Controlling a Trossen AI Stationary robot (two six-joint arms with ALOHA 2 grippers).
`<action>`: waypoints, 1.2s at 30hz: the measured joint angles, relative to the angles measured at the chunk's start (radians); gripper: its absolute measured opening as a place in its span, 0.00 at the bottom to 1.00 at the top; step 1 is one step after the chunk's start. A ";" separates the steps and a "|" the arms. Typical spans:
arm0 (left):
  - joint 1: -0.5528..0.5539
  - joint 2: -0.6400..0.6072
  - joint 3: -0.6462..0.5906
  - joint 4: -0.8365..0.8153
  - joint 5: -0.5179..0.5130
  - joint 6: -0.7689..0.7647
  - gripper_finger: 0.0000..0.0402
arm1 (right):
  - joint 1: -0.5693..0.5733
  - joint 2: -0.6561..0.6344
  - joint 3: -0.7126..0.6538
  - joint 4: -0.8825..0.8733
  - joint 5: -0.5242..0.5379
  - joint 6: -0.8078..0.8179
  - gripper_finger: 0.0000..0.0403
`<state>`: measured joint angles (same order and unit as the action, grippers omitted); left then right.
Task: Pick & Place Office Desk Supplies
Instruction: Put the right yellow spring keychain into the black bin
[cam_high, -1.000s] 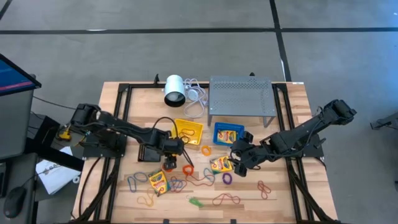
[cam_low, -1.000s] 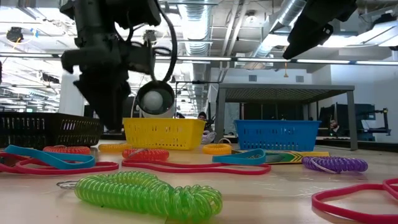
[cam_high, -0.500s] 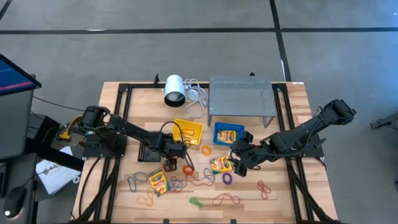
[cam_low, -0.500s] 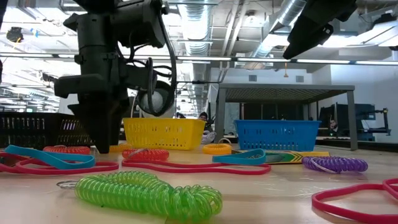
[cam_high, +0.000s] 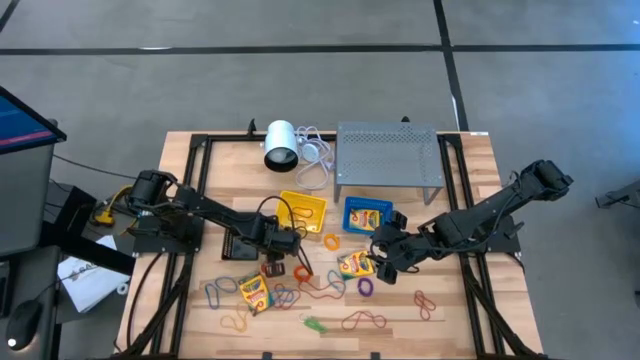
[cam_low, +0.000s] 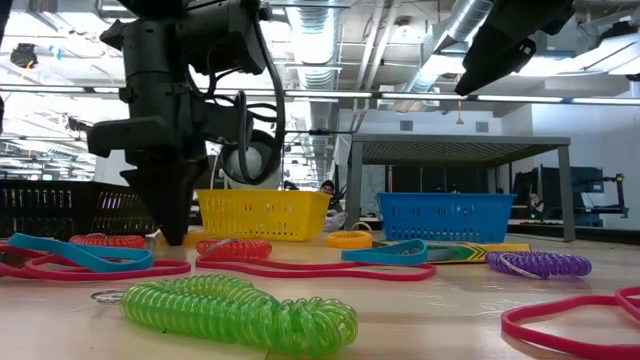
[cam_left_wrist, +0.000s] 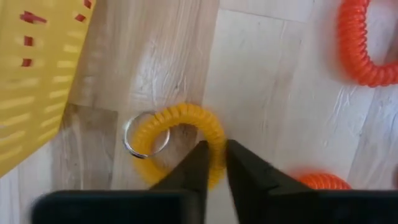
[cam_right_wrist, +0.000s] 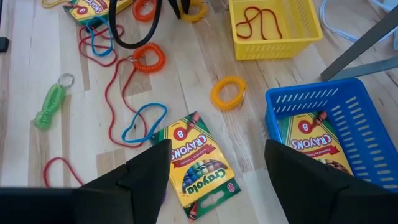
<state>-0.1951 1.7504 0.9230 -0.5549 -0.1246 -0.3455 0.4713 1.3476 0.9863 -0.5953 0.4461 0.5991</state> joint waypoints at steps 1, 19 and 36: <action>0.000 0.000 0.000 -0.001 0.000 -0.003 0.05 | 0.000 0.000 0.000 0.000 0.000 0.000 0.63; -0.028 -0.269 -0.005 0.000 -0.010 -0.187 0.00 | 0.000 0.000 0.000 0.004 0.000 -0.008 0.63; -0.040 -0.703 -0.004 -0.142 -0.186 -0.243 0.00 | 0.000 0.000 0.000 0.008 -0.003 -0.006 0.63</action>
<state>-0.2353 1.0470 0.9188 -0.6974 -0.3101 -0.5884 0.4713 1.3476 0.9867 -0.5873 0.4435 0.5926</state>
